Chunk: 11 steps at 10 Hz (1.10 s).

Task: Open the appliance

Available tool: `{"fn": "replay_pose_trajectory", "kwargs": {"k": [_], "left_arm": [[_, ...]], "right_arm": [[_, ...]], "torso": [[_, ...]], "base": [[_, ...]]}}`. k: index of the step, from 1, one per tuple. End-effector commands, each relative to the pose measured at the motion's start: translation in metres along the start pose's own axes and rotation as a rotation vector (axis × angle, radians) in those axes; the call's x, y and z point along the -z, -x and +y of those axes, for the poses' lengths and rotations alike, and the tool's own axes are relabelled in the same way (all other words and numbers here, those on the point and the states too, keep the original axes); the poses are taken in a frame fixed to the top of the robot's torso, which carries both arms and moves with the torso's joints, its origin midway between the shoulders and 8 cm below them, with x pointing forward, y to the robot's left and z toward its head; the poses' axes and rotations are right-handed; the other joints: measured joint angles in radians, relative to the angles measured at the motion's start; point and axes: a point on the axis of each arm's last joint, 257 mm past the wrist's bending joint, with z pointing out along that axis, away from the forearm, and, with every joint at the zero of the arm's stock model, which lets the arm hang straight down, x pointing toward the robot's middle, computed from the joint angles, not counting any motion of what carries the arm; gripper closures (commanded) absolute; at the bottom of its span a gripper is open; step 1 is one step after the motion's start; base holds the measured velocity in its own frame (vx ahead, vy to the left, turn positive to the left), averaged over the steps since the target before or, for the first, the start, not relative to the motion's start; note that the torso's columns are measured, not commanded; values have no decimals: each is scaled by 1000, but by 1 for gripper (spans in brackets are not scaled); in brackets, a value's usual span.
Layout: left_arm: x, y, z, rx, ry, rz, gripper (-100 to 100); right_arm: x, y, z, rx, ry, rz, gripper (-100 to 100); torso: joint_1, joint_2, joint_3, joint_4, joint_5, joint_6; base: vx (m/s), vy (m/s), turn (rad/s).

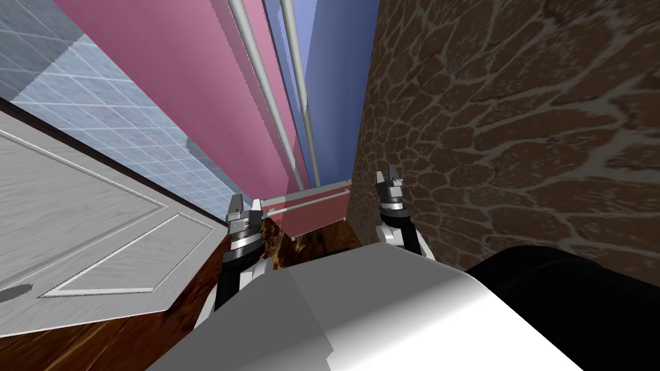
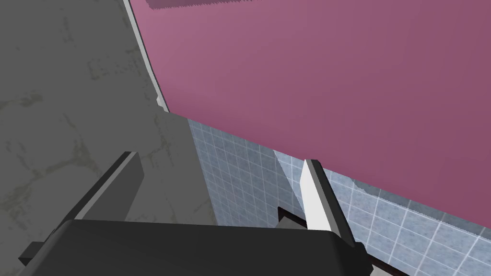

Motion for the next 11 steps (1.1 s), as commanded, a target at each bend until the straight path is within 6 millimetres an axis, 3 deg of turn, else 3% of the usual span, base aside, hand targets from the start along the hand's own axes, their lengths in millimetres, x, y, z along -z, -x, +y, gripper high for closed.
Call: {"fn": "replay_pose_trajectory", "kwargs": {"k": [1,9,10,11], "left_arm": [[0,0,0,0,0,0,0],[0,0,0,0,0,0,0],[2,-4,5,-10,0,29,-100],[3,-5,8,-13,1,42,-100]], "right_arm": [[0,0,0,0,0,0,0],[0,0,0,0,0,0,0],[0,0,0,0,0,0,0],[0,0,0,0,0,0,0]], "torso": [[0,40,-82,41,0,0],[0,618,-1234,617,0,0],[0,691,-1382,691,0,0],[0,724,-1452,724,0,0]], "base": [[0,0,0],[0,0,0],[27,-10,3],[42,-16,3]]}}
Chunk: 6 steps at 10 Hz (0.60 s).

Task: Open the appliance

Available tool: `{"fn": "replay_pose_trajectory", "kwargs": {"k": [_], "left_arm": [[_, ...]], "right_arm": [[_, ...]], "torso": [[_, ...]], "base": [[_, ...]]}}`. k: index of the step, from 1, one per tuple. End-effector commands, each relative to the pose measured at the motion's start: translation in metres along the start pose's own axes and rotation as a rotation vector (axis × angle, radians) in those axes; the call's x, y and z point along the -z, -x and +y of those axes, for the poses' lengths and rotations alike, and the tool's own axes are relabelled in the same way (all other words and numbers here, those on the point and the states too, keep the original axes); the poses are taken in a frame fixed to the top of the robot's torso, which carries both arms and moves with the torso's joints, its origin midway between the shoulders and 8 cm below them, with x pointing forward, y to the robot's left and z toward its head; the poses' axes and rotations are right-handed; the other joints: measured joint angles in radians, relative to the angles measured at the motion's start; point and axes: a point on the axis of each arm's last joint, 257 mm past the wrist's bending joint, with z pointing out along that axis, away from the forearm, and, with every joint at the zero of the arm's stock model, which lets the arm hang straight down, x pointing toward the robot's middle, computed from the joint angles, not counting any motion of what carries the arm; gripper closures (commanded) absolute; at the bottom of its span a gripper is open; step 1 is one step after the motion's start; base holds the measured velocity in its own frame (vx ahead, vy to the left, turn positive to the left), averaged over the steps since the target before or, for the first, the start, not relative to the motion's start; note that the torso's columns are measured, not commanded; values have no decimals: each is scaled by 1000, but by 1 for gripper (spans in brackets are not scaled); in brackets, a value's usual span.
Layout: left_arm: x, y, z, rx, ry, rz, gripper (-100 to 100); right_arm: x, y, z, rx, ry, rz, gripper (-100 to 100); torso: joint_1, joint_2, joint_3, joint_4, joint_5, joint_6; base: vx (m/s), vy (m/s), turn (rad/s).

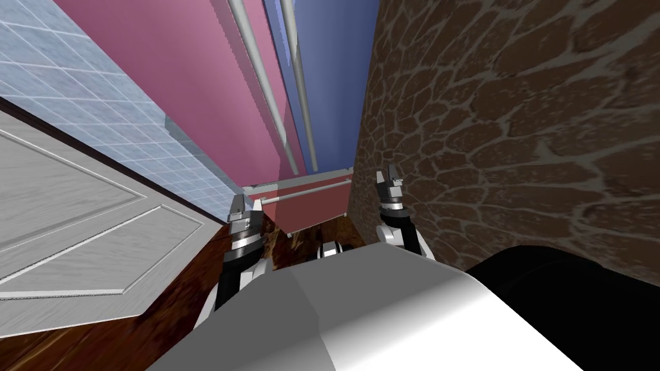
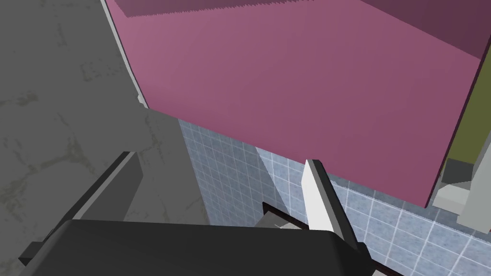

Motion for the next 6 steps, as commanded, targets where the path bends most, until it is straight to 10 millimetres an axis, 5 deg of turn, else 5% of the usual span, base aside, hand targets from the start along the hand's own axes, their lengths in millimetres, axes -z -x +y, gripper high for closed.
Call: {"fn": "replay_pose_trajectory", "kwargs": {"k": [1,6], "left_arm": [[6,-6,13,-14,2,48,-100],[20,-10,40,-21,11,90,-100]], "right_arm": [[0,0,0,0,0,0,0],[0,0,0,0,0,0,0]], "torso": [[0,9,-20,10,0,0],[0,14,-24,14,0,0]], "base": [[69,-30,5],[80,-37,5]]}}
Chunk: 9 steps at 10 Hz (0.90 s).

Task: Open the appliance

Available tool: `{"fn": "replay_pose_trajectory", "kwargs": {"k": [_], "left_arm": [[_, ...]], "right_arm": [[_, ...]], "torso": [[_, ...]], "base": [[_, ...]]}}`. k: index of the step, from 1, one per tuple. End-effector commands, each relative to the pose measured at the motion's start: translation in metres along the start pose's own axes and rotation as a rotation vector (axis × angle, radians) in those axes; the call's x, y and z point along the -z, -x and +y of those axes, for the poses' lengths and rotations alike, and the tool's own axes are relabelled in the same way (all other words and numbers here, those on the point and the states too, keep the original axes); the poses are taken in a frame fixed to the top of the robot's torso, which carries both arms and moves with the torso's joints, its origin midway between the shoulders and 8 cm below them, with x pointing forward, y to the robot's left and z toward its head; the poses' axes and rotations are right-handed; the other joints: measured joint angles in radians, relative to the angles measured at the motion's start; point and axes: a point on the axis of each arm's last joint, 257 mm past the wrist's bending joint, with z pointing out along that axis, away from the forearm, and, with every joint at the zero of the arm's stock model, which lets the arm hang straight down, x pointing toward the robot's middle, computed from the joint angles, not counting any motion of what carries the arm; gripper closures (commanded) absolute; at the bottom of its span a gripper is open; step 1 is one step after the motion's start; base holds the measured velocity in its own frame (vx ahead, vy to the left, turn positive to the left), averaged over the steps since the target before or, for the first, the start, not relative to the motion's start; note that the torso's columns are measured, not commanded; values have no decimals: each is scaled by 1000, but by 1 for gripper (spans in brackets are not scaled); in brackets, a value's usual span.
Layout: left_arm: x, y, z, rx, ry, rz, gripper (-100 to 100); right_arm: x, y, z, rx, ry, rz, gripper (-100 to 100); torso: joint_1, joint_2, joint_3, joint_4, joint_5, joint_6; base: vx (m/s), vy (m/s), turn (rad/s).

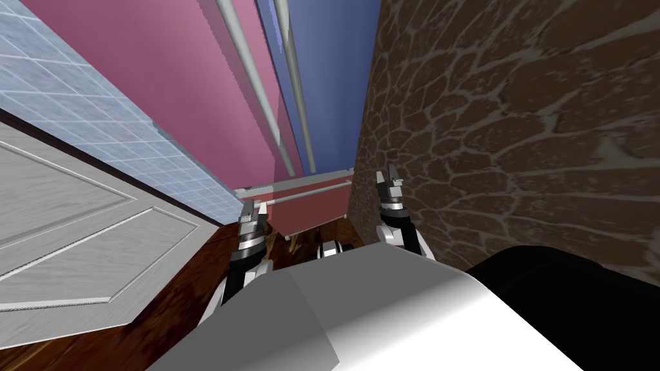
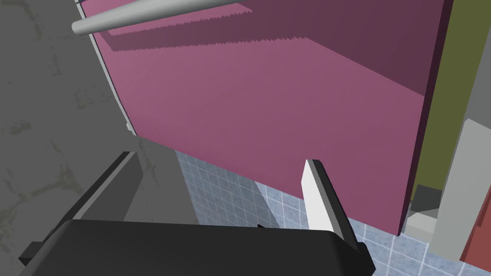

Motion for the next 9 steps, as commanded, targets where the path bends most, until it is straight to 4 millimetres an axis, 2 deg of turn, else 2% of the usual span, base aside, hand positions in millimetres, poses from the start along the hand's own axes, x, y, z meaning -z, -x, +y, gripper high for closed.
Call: {"fn": "replay_pose_trajectory", "kwargs": {"k": [1,9], "left_arm": [[10,-1,17,-1,4,17,-100],[39,-5,59,7,26,41,-100]], "right_arm": [[0,0,0,0,0,0,0],[0,0,0,0,0,0,0]], "torso": [[0,-1,0,0,0,0],[0,-2,-1,-1,0,0]], "base": [[89,-28,7],[85,-30,5]]}}
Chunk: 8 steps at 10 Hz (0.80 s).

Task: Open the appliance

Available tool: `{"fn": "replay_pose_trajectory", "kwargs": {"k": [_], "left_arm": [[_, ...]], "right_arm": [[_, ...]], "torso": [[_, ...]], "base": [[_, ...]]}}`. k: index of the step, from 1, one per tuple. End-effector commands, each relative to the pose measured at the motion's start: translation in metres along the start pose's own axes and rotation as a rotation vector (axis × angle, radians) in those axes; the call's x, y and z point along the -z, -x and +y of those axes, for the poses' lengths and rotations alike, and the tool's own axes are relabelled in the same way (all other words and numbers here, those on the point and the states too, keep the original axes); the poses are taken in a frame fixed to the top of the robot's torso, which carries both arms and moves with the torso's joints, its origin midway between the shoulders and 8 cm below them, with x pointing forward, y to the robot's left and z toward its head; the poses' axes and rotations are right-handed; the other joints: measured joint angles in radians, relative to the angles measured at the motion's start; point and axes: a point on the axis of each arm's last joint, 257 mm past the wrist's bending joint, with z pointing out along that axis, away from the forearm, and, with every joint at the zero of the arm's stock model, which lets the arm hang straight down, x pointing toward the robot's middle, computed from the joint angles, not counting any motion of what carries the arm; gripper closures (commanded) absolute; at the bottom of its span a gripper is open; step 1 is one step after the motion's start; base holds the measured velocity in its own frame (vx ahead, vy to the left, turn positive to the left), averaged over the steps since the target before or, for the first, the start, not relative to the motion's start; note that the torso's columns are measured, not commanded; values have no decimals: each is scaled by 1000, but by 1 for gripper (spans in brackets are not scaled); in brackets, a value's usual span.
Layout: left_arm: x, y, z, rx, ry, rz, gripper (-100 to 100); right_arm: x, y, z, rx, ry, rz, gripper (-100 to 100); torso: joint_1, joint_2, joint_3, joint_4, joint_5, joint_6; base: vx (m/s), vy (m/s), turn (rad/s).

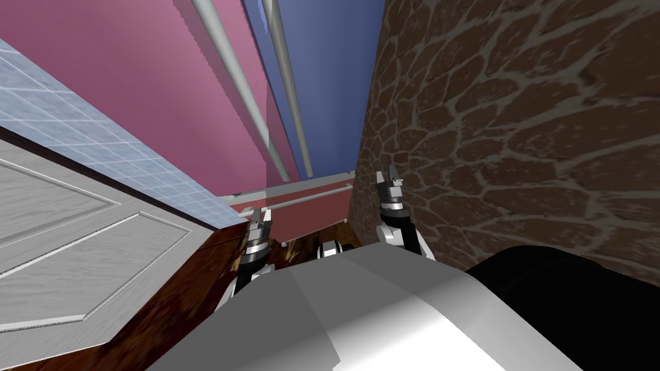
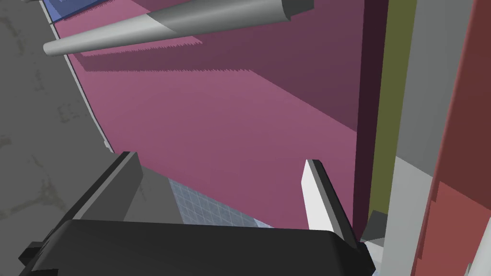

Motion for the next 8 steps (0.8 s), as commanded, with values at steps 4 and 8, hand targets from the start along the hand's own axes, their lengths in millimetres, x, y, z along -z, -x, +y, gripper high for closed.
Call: {"fn": "replay_pose_trajectory", "kwargs": {"k": [4,8], "left_arm": [[23,-4,29,10,21,7,-100],[41,-6,47,22,29,5,-100]], "right_arm": [[0,0,0,0,0,0,0],[0,0,0,0,0,0,0]], "torso": [[1,4,2,1,0,0],[0,2,1,1,0,0]], "base": [[78,-38,5],[85,-32,6]]}}
